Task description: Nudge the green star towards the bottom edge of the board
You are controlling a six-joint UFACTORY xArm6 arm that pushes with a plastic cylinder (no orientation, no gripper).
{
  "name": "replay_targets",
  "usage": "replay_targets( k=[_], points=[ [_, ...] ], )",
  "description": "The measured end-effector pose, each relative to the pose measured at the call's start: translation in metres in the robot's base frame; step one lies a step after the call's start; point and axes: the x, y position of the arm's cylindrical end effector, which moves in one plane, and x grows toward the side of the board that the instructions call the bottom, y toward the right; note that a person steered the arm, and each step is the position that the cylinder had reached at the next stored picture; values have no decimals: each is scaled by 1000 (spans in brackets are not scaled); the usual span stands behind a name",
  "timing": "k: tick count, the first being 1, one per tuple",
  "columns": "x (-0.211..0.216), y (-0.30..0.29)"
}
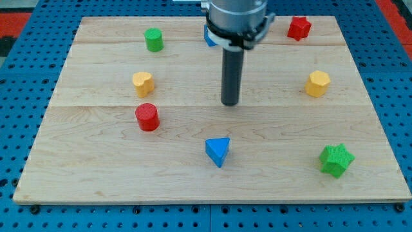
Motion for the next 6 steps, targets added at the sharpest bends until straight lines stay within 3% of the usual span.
replay_targets(
  k=[2, 3, 4, 6],
  points=[
    [32, 33],
    [42, 98],
    [43, 127],
    [62, 137]
  ],
)
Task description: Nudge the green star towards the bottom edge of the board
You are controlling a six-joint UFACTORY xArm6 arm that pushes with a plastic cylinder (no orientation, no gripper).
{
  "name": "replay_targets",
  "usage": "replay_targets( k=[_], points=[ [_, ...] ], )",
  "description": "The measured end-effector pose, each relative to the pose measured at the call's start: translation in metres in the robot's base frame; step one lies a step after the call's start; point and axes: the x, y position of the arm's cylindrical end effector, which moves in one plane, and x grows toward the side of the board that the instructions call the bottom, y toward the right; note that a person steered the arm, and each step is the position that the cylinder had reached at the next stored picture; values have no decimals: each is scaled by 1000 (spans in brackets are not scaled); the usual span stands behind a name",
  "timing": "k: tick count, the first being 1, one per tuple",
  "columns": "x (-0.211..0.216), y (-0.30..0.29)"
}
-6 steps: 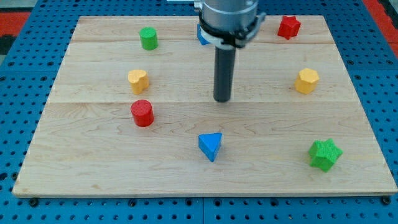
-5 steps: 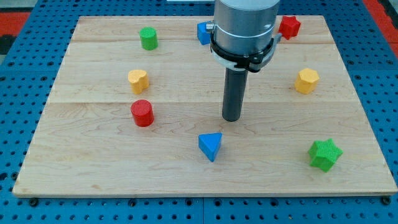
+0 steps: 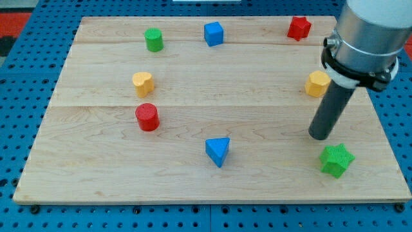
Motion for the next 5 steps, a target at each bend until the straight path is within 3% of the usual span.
replay_targets(
  k=[1, 5],
  points=[
    [38, -3],
    [40, 0]
  ],
)
